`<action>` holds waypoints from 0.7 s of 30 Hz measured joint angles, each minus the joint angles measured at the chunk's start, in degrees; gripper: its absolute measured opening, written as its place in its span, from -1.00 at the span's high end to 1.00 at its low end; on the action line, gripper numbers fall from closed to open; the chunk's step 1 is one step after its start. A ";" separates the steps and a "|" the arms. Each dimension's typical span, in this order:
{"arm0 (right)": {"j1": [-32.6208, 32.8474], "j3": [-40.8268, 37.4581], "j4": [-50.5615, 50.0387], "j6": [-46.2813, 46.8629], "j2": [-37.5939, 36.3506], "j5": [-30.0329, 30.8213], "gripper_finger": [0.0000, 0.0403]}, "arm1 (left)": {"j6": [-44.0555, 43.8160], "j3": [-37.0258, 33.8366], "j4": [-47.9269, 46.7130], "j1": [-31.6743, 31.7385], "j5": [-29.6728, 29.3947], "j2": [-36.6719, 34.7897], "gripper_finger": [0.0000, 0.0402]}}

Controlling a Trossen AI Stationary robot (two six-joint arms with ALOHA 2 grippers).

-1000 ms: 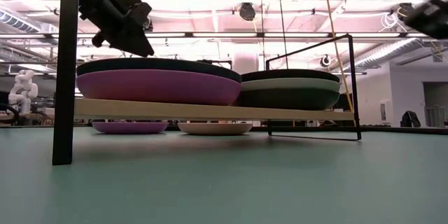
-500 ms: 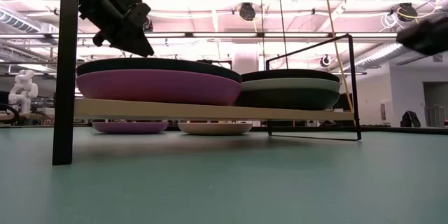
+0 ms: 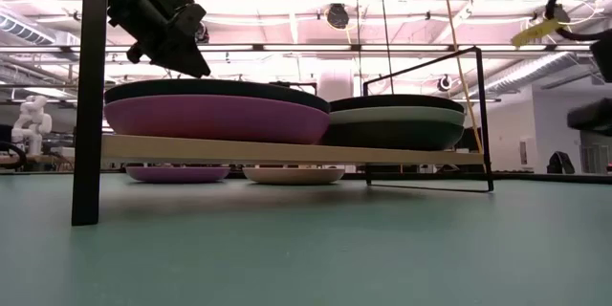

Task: Place and stack plates onto a shelf
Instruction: Stack the gray plate on top of the blue plate on the shelf

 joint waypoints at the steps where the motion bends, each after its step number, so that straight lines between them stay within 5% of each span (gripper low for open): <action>1: 0.02 -0.46 0.38 -0.01 -0.01 -0.75 0.45 | 0.00 0.00 0.00 0.00 0.00 0.00 0.39; 7: 0.07 -0.77 1.81 0.01 -0.05 -4.14 0.92 | -0.08 0.00 0.04 0.00 -0.01 0.00 0.39; 21: 0.07 1.38 6.85 12.09 -3.07 -3.33 0.99 | 3.62 0.00 2.94 -0.69 6.86 -0.02 0.39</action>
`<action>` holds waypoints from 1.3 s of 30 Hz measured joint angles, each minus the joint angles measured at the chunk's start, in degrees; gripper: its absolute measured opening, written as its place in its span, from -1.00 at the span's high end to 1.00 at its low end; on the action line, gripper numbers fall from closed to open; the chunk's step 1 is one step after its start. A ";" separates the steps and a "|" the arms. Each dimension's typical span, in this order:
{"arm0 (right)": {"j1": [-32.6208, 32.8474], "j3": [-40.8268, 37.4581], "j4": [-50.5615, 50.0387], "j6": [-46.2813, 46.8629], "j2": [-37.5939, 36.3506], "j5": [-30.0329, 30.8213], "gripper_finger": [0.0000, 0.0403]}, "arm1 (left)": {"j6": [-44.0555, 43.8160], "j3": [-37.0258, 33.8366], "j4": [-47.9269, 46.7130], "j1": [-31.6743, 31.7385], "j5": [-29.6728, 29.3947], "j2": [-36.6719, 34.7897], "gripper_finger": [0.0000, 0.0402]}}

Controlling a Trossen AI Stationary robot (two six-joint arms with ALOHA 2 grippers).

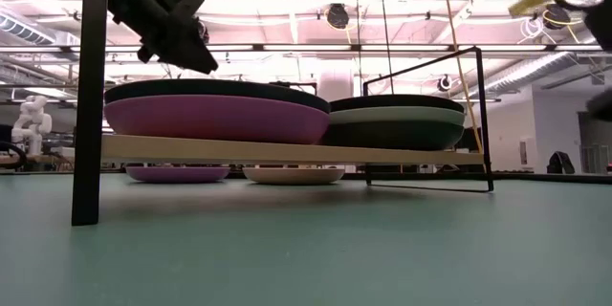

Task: Place and stack plates onto a shelf
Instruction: Stack the gray plate on top of the blue plate on the shelf

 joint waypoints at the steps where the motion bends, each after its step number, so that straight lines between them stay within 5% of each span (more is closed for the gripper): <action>1: 0.00 0.61 -0.06 0.60 -0.33 0.94 0.99 | 1.04 0.00 0.01 -0.44 0.06 0.00 0.39; 14: -0.75 11.70 -0.90 2.83 -0.67 5.29 0.99 | 14.60 0.00 7.37 -9.13 -1.68 0.00 0.38; 26: -6.80 17.21 1.60 -0.79 -0.70 14.74 0.98 | 31.55 0.00 16.00 -19.02 -13.80 0.00 -0.32; 31: -11.14 17.26 10.12 -5.57 -0.70 14.49 0.98 | 42.15 0.08 24.30 -22.87 -14.20 0.00 -0.36; 39: -18.26 17.30 17.60 -16.60 -0.70 14.48 0.99 | 43.22 5.58 19.53 -28.46 -13.54 1.79 -0.36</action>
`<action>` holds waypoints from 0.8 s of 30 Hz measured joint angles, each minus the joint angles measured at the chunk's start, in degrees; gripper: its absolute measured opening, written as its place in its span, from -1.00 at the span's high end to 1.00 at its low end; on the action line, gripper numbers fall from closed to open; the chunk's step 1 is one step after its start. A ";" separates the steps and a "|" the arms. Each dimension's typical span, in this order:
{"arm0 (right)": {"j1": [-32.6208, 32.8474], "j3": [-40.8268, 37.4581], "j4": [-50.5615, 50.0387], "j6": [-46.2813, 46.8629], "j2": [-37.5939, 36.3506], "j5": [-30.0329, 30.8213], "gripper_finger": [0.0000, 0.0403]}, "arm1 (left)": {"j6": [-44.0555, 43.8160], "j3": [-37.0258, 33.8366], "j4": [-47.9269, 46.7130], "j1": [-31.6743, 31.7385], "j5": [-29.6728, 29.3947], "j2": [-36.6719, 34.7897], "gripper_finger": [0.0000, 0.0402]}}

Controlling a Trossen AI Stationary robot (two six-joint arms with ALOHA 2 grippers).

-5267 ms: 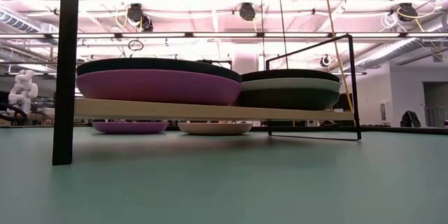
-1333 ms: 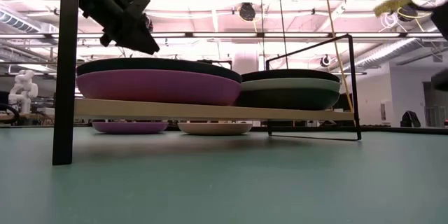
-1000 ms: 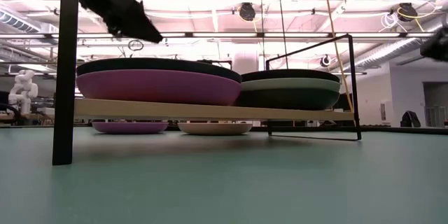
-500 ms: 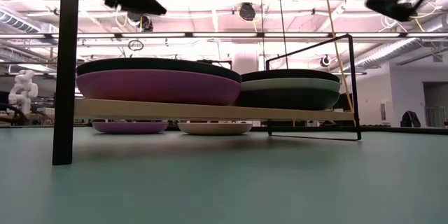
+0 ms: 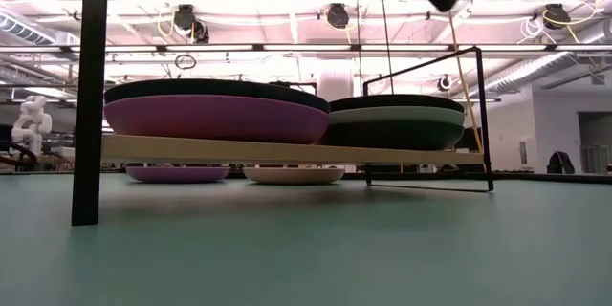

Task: Place and stack plates onto a shelf
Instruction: Stack the gray plate on top of the blue plate on the shelf

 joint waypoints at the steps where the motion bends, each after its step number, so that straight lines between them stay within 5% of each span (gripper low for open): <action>1: -0.94 0.00 0.76 -1.35 0.00 -0.02 0.99 | 0.48 0.85 -1.45 -0.74 1.00 0.47 -0.36; 7: -6.38 0.00 9.30 -8.71 0.15 -0.02 0.99 | 3.61 7.58 -7.13 -2.92 12.40 7.32 -0.36; 14: -11.26 0.00 5.57 -10.62 0.50 -0.14 0.99 | 7.61 15.69 -13.17 -5.35 7.92 14.62 -0.36; 24: -17.82 0.00 1.40 -10.60 1.00 -4.46 1.00 | 7.67 23.74 -27.05 -5.53 8.93 19.49 -0.36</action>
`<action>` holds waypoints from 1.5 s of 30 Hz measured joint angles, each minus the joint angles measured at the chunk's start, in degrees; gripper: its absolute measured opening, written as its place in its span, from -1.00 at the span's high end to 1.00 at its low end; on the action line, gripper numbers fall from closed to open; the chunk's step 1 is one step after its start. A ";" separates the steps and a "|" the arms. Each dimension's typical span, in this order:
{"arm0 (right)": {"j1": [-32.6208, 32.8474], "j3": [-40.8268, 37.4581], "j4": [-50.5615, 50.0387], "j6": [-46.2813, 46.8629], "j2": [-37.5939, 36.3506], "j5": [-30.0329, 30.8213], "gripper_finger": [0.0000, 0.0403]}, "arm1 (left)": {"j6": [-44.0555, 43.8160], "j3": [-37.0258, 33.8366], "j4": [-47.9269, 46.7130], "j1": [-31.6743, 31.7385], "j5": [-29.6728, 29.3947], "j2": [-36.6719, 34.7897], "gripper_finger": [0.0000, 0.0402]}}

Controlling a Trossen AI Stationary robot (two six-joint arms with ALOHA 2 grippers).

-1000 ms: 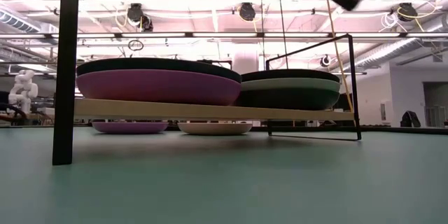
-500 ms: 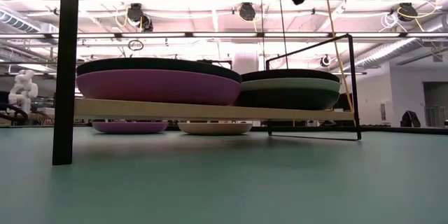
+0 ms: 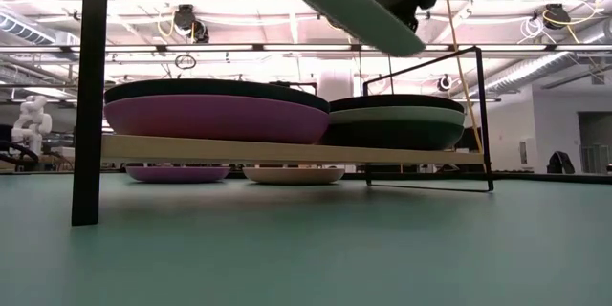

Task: Place and stack plates onto a shelf
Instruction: Stack the gray plate on top of the blue plate on the shelf

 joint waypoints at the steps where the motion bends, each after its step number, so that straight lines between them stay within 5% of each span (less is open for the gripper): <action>1: -0.78 0.00 -0.17 -0.03 0.16 -0.44 1.00 | 0.00 0.61 -1.76 0.08 0.43 0.66 -0.36; 20: -7.33 -0.02 -1.70 3.53 2.52 -9.49 0.97 | 3.31 16.54 -25.23 3.09 7.71 13.19 -0.32; 39: -7.85 -0.02 -2.00 5.20 2.52 -10.68 0.95 | 6.46 19.29 -28.27 4.31 13.48 17.78 0.75; 45: -7.83 -0.02 1.44 3.05 1.32 -12.50 0.66 | 5.61 19.27 -28.70 4.26 16.23 17.85 0.94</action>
